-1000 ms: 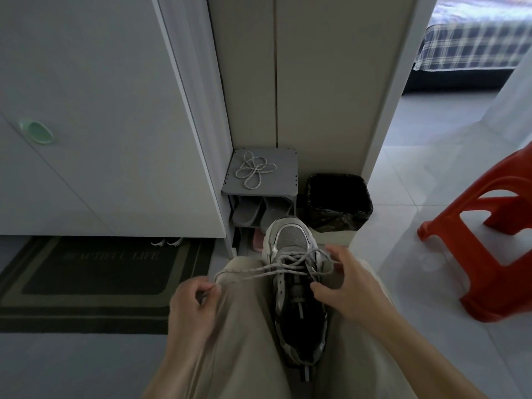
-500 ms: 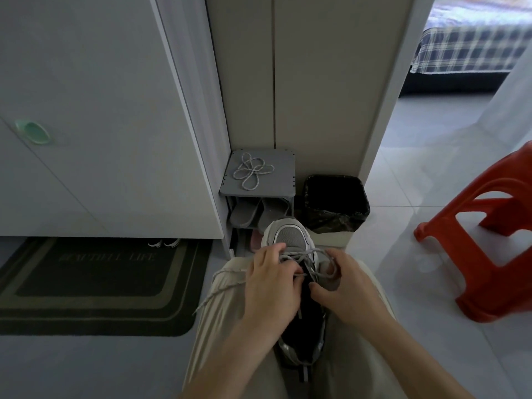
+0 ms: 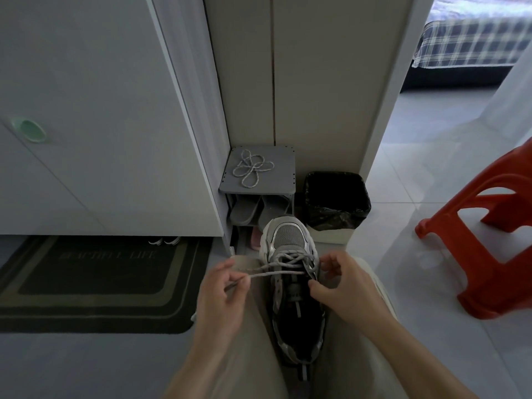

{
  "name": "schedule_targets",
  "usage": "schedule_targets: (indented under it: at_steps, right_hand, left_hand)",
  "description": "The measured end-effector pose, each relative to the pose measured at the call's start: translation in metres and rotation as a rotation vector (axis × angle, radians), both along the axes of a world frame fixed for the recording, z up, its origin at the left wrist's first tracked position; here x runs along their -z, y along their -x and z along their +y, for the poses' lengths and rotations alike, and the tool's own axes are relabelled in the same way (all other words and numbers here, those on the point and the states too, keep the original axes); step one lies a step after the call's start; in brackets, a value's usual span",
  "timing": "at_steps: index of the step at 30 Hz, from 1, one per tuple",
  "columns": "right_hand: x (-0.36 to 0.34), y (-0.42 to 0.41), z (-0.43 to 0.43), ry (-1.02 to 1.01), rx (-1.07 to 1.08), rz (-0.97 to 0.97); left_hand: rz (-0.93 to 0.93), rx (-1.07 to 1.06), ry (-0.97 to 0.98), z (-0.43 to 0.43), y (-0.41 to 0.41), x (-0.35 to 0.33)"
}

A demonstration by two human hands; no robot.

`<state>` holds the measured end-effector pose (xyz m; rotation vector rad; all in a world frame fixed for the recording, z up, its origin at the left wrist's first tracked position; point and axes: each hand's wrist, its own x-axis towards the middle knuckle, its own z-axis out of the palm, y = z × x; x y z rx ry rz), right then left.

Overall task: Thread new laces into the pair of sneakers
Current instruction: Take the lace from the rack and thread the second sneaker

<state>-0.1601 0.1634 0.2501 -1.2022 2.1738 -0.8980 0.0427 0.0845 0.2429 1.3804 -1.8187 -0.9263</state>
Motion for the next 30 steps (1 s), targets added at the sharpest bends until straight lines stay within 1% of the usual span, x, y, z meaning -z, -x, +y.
schedule_targets:
  at_steps: [6,10,16,18,21,25,27,30]
  right_hand:
    - [0.0,-0.002,0.0,-0.009,-0.003,-0.028]
    - [0.001,-0.002,-0.001,-0.001,-0.006,-0.044]
    - [-0.006,-0.004,-0.001,-0.002,-0.051,-0.01]
    - [-0.01,-0.005,-0.003,0.013,-0.087,0.046]
    - [-0.012,-0.008,-0.008,0.007,-0.145,0.139]
    - [-0.013,-0.01,-0.018,0.05,-0.198,0.151]
    - [-0.014,-0.011,-0.025,0.073,-0.208,0.185]
    - [-0.014,-0.013,-0.037,0.06,-0.261,0.294]
  left_hand:
    - [-0.047,-0.037,-0.072,0.0,-0.024,0.005]
    - [-0.071,-0.052,-0.037,-0.002,-0.028,0.003]
    - [-0.115,0.064,-0.14,-0.011,-0.036,-0.016]
    - [-0.144,0.07,-0.152,-0.018,-0.045,-0.023]
    - [-0.232,0.091,-0.157,-0.027,-0.058,-0.025]
    - [-0.469,0.198,-0.221,-0.029,-0.059,-0.015]
    - [-0.499,0.208,-0.166,-0.029,-0.048,-0.011]
    - [-0.433,0.201,0.013,-0.03,-0.021,-0.007]
